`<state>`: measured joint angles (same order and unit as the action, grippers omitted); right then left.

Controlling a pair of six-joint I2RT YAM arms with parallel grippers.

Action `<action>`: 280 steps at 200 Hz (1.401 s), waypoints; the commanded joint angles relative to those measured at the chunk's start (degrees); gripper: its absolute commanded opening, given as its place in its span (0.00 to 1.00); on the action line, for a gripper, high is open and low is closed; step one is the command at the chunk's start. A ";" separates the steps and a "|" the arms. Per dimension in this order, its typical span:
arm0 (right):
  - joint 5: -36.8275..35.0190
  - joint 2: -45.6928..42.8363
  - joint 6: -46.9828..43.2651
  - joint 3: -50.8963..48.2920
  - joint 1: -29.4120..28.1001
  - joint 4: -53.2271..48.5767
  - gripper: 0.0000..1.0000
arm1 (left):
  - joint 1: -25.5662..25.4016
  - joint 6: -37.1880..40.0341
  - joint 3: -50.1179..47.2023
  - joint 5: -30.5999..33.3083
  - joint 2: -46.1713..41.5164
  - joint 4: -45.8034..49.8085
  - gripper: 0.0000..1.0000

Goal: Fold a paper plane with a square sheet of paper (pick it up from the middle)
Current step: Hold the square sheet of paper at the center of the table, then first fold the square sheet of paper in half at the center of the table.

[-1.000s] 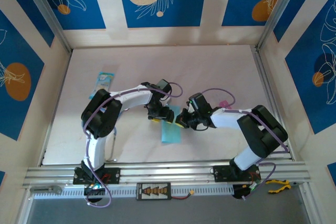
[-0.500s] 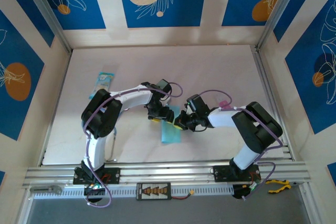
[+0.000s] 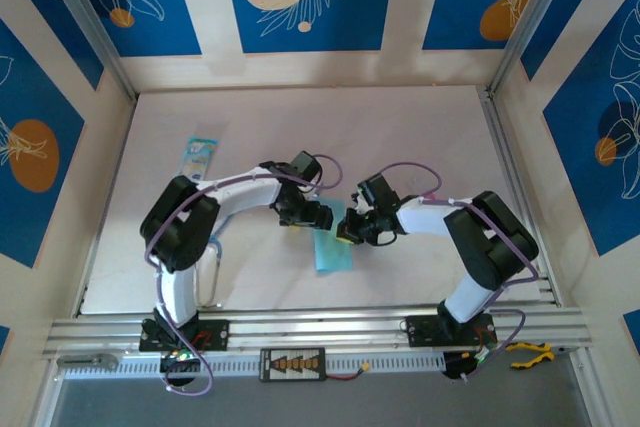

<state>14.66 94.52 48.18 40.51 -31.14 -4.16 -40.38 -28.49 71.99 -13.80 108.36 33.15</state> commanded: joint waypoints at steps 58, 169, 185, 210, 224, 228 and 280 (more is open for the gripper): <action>-0.97 4.50 -10.21 4.93 3.87 -12.36 0.00 | 3.70 -9.27 -9.26 -15.52 -8.55 -22.53 0.23; -2.61 4.37 -9.42 4.16 4.15 -12.94 0.00 | 2.24 -11.93 -13.51 -18.68 -4.10 -27.99 0.16; -2.70 4.50 -9.34 4.09 4.15 -12.94 0.00 | 2.17 -11.94 -13.63 -18.76 -3.27 -28.35 0.17; -2.68 4.51 -9.32 3.84 4.15 -13.02 0.00 | 2.14 -12.52 -14.22 -19.19 -2.71 -29.83 0.18; -2.79 4.50 -9.23 3.63 4.15 -13.03 0.00 | 1.96 -12.88 -14.11 -19.32 -2.95 -30.32 0.19; -2.79 4.52 -9.25 3.61 4.15 -13.06 0.00 | 1.89 -12.98 -14.07 -19.14 -3.14 -30.38 0.19; -2.88 4.38 -8.74 3.13 4.24 -12.67 0.00 | 1.29 -13.26 -13.28 -19.15 -2.17 -30.70 0.20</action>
<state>15.88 97.47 39.24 45.74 -27.62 -11.75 -38.46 -41.65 58.19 -31.53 105.21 3.33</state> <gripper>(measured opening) 0.057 0.197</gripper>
